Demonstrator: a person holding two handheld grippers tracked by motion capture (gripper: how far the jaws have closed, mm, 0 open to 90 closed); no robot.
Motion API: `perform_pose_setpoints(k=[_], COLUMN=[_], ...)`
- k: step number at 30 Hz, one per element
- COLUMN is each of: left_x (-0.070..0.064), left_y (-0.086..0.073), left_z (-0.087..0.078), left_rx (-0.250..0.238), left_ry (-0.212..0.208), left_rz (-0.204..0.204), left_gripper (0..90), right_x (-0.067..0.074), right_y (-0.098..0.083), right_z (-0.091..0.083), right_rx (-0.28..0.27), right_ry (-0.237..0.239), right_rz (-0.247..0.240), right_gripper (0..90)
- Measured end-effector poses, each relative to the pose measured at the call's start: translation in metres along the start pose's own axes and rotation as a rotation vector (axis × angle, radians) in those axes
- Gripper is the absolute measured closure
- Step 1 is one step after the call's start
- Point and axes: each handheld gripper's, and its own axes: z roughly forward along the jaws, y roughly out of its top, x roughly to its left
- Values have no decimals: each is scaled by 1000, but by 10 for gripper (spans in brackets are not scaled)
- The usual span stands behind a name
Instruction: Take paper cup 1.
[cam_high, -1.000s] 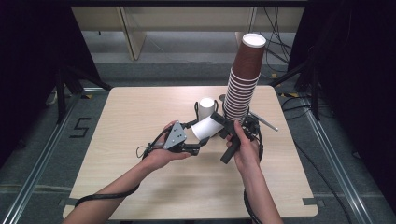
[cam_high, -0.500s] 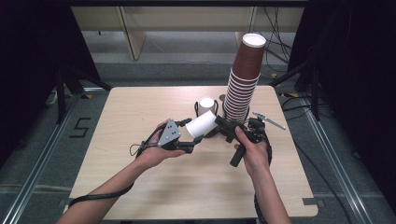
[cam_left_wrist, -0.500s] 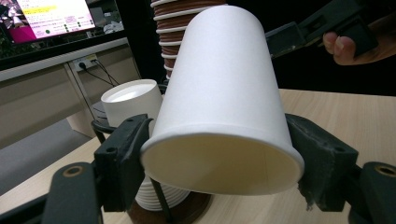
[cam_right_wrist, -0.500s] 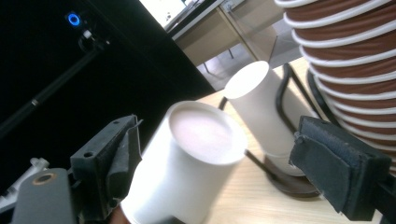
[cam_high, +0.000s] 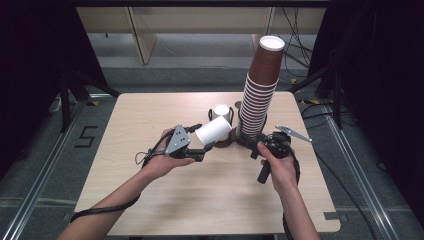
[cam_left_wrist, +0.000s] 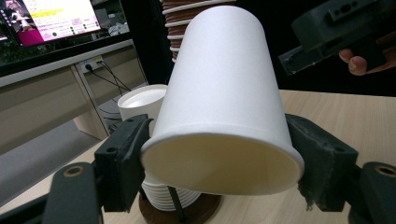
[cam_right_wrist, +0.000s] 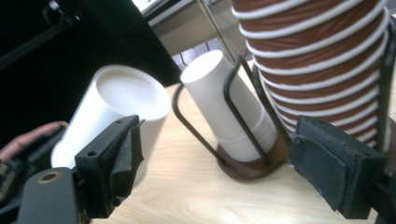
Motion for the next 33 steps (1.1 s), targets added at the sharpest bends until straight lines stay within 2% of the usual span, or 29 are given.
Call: perform_pose_setpoints(k=[4,6,7,8,9,14,15,18,20,27,33], left_x=[3,5,6,6,7,7,7,7,8,9,9], left_y=[2,3,3,4,4,4,4,4,4,7,7], left_z=[0,0,0,0,0,0,0,0,-1,-3,-4], left_rx=[7,9,9,12,16,26,30,43,53,58,68], left_ry=[-6,-7,-6,-5,-5,-19,-23,-30,-35,-40,-51], left_rz=[2,0,-3,-3,-1,-6,-8,-4,-5,2,3], left_gripper=[262,263,264,264,264,266,266,267,268,268,268], right_x=[-4,-5,-5,-7,-8,-11,-9,-11,-12,-15,-13], right_y=[-3,-5,-6,-5,-5,-7,-8,-12,-13,-14,-14], right_z=[-2,-2,-2,-2,-2,-2,-3,-2,-2,-4,-4], right_rx=[21,23,30,27,26,13,25,23,32,42,54], right_ry=[-25,-14,-17,-28,-43,-50,-51,-56,-45,-60,-53], right_rz=[-39,-36,-19,-56,-73,-103,-86,-139,-139,-162,-165], right_gripper=[195,199,201,203,203,209,209,210,211,216,218])
